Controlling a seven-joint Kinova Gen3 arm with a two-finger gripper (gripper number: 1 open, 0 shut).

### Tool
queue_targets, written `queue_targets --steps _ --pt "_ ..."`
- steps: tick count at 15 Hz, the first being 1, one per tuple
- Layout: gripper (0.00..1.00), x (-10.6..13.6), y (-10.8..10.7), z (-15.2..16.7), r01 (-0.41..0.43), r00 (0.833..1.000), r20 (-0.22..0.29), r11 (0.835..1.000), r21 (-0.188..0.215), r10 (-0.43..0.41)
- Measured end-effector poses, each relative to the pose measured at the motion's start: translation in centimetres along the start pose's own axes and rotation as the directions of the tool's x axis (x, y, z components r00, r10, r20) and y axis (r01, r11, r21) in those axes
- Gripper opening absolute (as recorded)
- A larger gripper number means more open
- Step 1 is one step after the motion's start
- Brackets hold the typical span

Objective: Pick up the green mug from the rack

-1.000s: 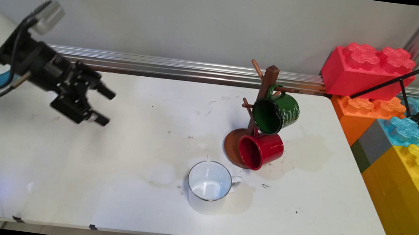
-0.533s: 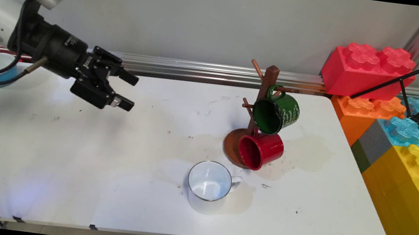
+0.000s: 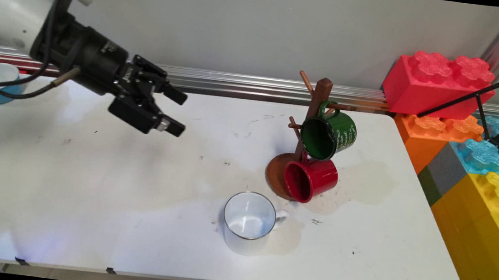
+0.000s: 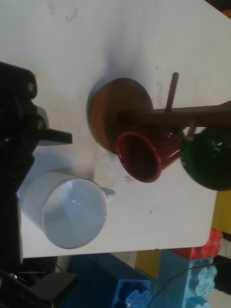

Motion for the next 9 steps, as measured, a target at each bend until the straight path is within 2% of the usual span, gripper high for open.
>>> queue_targets --steps 4,9 --pt "1.0 3.6 2.1 1.7 0.071 0.997 0.038 0.997 0.041 -0.073" --pt "1.0 8.1 5.6 4.7 0.17 0.981 0.078 0.981 0.099 -0.178"
